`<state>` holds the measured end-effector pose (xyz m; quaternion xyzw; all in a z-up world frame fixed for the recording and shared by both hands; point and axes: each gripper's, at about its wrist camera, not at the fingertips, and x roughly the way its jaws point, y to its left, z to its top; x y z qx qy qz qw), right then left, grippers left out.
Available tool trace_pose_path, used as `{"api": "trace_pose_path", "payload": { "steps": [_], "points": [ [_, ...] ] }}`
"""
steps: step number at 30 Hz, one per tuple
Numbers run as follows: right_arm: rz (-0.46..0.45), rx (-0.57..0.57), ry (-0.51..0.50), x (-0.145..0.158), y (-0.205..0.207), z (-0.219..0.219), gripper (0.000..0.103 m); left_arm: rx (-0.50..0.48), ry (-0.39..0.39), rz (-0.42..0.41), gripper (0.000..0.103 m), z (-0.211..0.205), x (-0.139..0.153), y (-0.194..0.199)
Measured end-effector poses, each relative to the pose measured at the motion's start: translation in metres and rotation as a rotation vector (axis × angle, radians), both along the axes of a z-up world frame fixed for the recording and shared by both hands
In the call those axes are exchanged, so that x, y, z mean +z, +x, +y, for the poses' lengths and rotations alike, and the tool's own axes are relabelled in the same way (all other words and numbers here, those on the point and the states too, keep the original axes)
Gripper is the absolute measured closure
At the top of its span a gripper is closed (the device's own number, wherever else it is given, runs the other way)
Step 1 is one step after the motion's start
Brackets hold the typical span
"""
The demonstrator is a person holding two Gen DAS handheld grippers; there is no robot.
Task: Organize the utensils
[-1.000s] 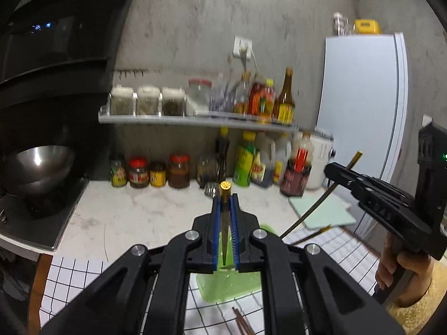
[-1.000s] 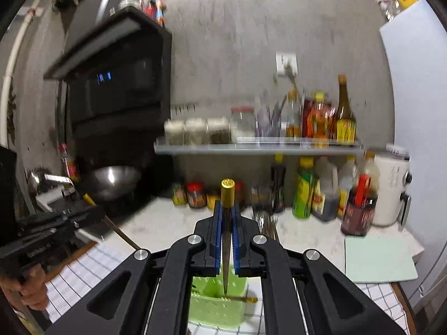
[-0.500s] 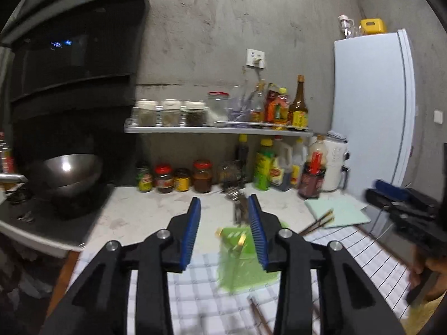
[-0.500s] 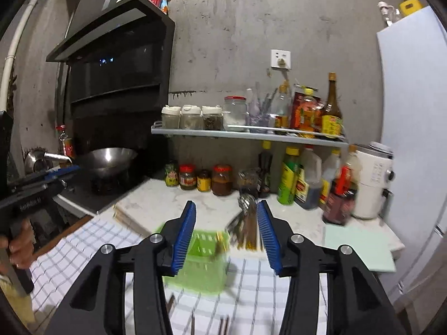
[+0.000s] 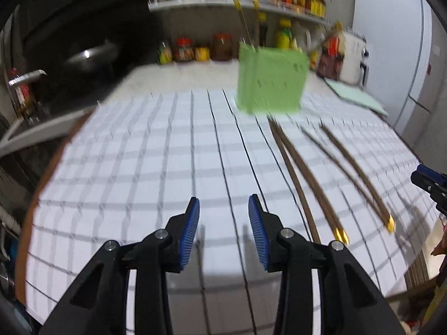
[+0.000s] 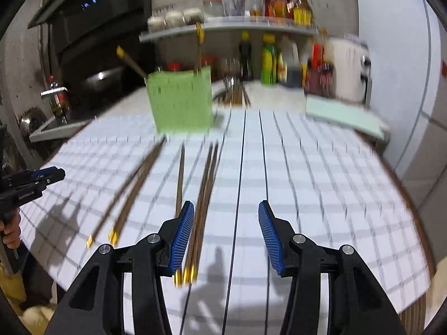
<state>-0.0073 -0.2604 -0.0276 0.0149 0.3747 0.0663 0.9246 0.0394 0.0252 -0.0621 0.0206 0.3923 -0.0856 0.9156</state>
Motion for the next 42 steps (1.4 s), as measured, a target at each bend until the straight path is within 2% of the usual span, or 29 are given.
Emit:
{"api": "trace_pose_path", "payload": {
  "steps": [4,5,8,21,25,28,31,35,40,42],
  "points": [
    [0.076,0.014,0.048,-0.017,0.003,0.003,0.056,-0.047,0.014,0.037,0.067,-0.015,-0.014,-0.005],
    [0.093,0.024,0.053,-0.019,0.005,0.005,0.063,-0.056,0.016,0.044,0.067,-0.019,-0.016,-0.004],
    [0.134,0.042,0.045,-0.028,0.012,0.016,0.075,-0.067,0.016,0.054,0.067,-0.028,-0.021,-0.001],
    [0.187,0.055,0.021,-0.043,0.026,0.024,0.085,-0.081,-0.002,0.085,0.067,-0.03,-0.031,0.009],
    [0.186,0.05,-0.015,-0.046,0.029,0.027,0.086,-0.11,-0.039,0.104,0.067,-0.033,-0.031,0.011],
    [0.178,0.039,-0.036,-0.047,0.028,0.025,0.096,-0.151,-0.084,0.124,0.067,-0.037,-0.031,0.011],
    [0.18,0.03,-0.032,-0.046,0.027,0.02,0.096,-0.202,-0.115,0.13,0.067,-0.046,-0.029,0.008],
    [0.178,0.006,-0.041,-0.046,0.025,0.012,0.096,-0.238,-0.09,0.131,0.067,-0.063,-0.031,0.006],
    [0.17,-0.002,-0.044,-0.047,0.021,0.008,0.096,-0.249,-0.024,0.136,0.068,-0.076,-0.039,0.004],
    [0.165,0.001,-0.047,-0.047,0.022,0.008,0.096,-0.242,0.012,0.125,0.077,-0.078,-0.04,0.003]
  ]
}}
